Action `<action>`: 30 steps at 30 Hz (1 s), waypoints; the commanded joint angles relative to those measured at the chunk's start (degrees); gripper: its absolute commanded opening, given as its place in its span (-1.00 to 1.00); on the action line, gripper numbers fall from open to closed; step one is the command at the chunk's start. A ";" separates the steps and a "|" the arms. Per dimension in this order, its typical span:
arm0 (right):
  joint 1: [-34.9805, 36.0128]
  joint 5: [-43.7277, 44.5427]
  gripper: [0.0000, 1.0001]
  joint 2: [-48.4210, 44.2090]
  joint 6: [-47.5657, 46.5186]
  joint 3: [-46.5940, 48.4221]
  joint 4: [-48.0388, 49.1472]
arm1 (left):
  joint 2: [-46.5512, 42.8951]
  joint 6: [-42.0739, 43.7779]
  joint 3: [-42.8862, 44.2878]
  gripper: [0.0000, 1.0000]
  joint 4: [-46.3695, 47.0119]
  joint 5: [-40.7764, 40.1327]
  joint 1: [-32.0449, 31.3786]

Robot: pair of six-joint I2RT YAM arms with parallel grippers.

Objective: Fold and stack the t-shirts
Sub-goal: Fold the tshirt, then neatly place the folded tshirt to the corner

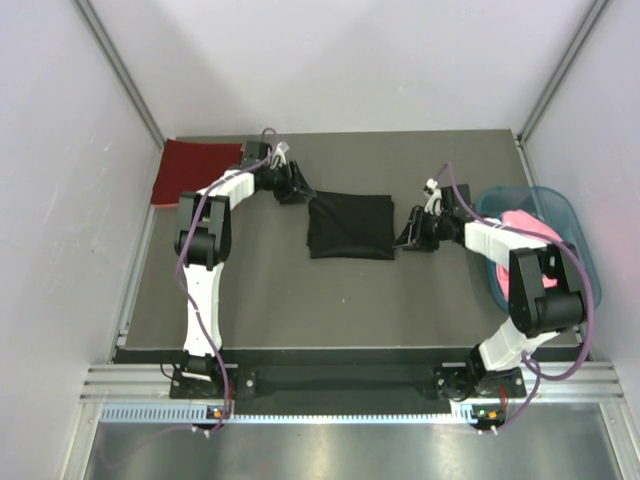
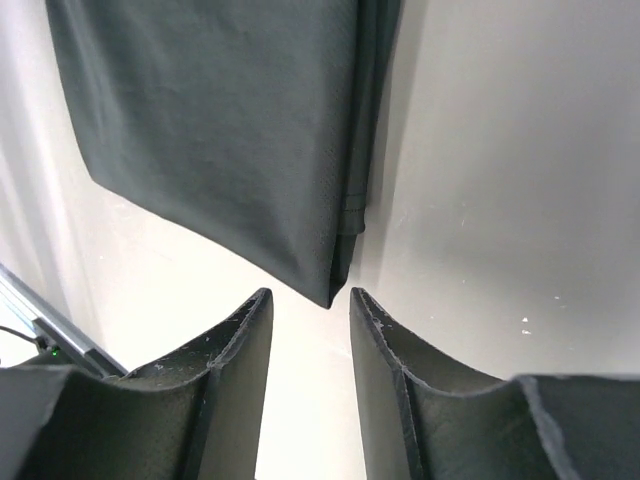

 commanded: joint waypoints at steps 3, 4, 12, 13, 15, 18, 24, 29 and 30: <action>0.35 0.87 -0.24 -2.66 -1.71 0.92 -0.17 | -1.05 2.28 -6.94 0.08 5.98 1.83 -1.33; 0.44 0.78 -0.24 -2.75 -1.62 0.84 0.00 | -1.14 2.28 -7.48 0.08 5.98 1.39 -1.34; 0.35 0.25 -0.24 -4.24 -1.89 -0.13 0.01 | -0.18 1.23 -9.15 0.02 6.77 0.24 -1.69; 0.35 0.25 -0.24 -4.50 -1.89 -0.22 0.09 | -0.18 1.14 -9.33 0.02 6.95 -0.11 -1.69; 0.35 0.34 -0.24 -4.86 -1.97 -0.48 0.01 | 0.08 0.79 -9.33 0.00 7.39 0.41 -1.86; 0.35 0.43 -0.24 -5.47 -1.89 -1.01 0.27 | 0.35 0.44 -9.06 -0.02 7.48 1.03 -2.56; 0.35 0.52 -0.24 -6.70 -1.36 -2.15 0.80 | 0.44 0.00 -9.33 -0.06 7.65 1.03 -3.62; 0.35 0.43 -0.23 -7.76 -1.27 -2.42 0.54 | -0.52 0.26 -10.03 -0.34 6.78 0.24 -3.80; 0.35 0.43 -0.23 -7.85 -1.27 -2.42 0.62 | -0.88 0.43 -9.94 -0.43 6.34 -0.63 -3.80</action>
